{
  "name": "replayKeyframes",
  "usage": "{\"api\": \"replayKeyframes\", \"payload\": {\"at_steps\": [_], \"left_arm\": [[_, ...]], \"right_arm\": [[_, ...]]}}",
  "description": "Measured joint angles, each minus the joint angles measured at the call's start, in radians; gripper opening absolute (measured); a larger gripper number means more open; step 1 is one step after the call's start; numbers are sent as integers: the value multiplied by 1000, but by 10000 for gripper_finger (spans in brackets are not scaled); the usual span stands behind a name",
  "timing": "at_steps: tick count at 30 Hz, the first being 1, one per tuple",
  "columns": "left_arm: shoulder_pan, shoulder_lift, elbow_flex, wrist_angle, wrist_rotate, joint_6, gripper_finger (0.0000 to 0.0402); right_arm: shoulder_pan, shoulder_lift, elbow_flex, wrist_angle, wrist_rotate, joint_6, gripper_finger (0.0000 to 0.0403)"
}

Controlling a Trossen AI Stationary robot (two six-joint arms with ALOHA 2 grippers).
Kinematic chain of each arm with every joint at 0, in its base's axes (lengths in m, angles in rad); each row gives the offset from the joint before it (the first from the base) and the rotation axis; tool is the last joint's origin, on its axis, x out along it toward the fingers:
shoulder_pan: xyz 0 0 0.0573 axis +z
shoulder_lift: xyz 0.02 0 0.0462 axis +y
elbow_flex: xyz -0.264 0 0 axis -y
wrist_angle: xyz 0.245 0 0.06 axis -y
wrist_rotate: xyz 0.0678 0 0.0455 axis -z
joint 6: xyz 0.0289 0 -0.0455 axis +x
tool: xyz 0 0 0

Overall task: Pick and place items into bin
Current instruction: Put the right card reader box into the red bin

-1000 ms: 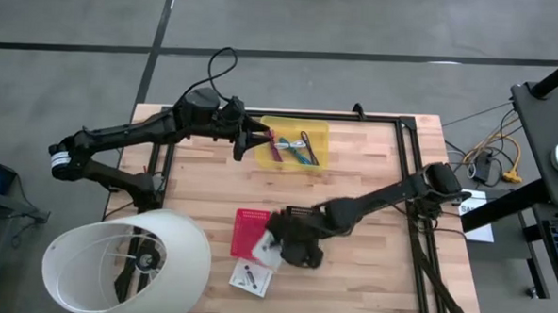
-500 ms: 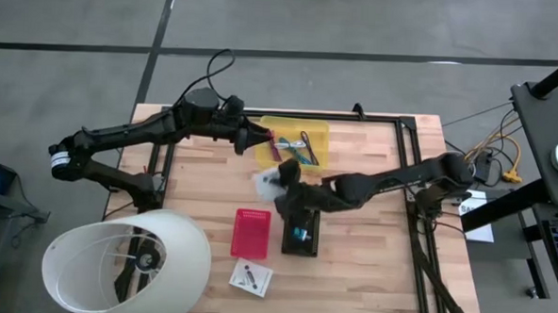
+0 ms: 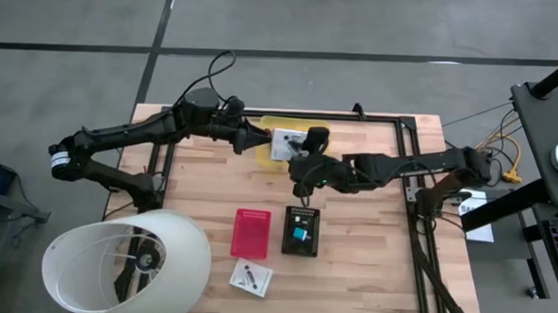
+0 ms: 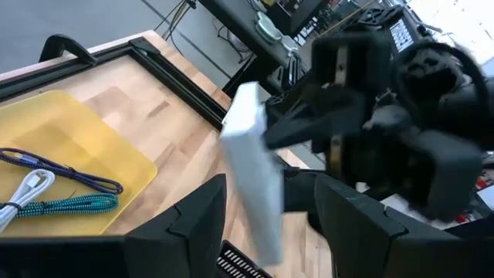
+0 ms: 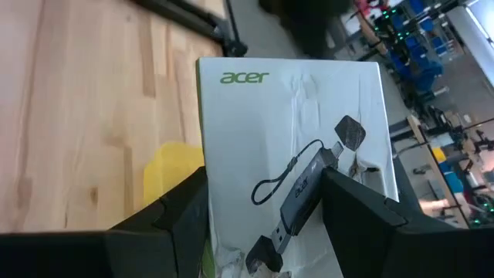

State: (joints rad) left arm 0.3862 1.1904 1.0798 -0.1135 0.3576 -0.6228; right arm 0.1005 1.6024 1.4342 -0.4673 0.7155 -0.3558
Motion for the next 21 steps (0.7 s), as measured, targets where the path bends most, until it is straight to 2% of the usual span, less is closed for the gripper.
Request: {"api": "replayKeyframes", "payload": {"at_steps": [10,17,21], "left_arm": [[-3,0,0,4,-22,-50,183],[-10,28,1,126,-22,-52,183],[-12,47,0,139,-21,-53,183]], "right_arm": [[0,-16,0,74,-1,-11,201],[-12,-8,0,123,-5,-39,201],[-15,-8,0,129,-5,-40,201]]}}
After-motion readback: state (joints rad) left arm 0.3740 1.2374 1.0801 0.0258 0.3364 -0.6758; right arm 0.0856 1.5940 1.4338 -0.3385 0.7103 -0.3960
